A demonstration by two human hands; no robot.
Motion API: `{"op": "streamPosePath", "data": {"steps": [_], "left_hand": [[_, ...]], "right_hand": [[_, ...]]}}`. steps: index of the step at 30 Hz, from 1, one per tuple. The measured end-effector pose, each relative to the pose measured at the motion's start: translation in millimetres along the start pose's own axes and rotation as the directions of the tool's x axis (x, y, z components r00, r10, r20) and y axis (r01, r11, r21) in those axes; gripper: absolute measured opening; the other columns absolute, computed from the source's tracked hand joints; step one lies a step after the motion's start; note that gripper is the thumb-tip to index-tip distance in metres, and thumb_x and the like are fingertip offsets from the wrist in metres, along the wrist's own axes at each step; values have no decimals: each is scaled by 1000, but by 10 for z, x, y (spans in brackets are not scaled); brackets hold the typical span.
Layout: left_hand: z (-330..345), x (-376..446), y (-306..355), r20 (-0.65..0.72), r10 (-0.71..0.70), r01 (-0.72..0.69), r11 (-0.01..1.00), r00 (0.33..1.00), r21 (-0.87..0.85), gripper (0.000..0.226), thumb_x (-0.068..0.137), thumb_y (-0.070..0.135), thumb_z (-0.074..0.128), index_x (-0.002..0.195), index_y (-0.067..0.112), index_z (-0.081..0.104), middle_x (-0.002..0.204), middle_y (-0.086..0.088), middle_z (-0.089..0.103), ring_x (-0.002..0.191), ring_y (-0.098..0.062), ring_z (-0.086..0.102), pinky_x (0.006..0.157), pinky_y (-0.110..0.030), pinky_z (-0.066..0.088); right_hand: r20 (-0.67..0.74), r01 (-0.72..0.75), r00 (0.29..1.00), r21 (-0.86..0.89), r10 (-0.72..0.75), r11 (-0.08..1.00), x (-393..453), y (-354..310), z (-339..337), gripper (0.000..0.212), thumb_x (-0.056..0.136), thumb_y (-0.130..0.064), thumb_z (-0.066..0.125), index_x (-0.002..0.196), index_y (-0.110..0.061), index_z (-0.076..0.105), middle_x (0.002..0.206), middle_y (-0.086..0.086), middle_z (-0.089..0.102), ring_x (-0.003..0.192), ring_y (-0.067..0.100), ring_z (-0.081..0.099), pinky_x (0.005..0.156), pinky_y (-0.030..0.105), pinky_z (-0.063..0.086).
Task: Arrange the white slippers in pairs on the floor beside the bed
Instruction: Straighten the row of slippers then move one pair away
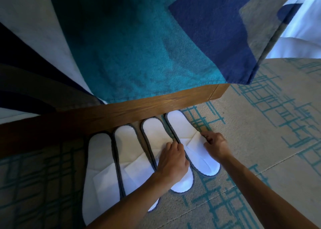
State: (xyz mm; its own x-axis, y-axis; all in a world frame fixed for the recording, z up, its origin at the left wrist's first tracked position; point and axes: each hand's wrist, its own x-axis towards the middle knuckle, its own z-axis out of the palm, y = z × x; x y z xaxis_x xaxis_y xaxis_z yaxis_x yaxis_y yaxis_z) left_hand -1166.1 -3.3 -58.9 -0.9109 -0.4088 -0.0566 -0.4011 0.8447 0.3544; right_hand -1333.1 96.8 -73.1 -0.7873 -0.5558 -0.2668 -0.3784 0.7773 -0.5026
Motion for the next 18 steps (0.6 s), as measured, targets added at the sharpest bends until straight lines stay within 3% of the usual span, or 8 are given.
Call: {"op": "streamPosePath", "data": {"steps": [11,18], "left_hand": [[-14,30,-21,8,10,-10,999,1000,-45,19,92,26,46,98,9,49,100,-9,54,94,-22,45,91,-36,38],[-14,42,-39,16,33,-33,999,999,-17,20,92,26,45,98,7,50,100,-11,55,94,-22,45,90,-37,38]], "right_hand": [[-20,26,999,-52,-27,998,-36,-4,11,46,77,-11,52,119,-29,58,104,13,58,94,35,55,80,40,48],[-34,18,999,-43,-19,999,-56,-15,16,45,81,-11,52,122,-27,58,112,12,55,98,32,54,84,37,48]]}}
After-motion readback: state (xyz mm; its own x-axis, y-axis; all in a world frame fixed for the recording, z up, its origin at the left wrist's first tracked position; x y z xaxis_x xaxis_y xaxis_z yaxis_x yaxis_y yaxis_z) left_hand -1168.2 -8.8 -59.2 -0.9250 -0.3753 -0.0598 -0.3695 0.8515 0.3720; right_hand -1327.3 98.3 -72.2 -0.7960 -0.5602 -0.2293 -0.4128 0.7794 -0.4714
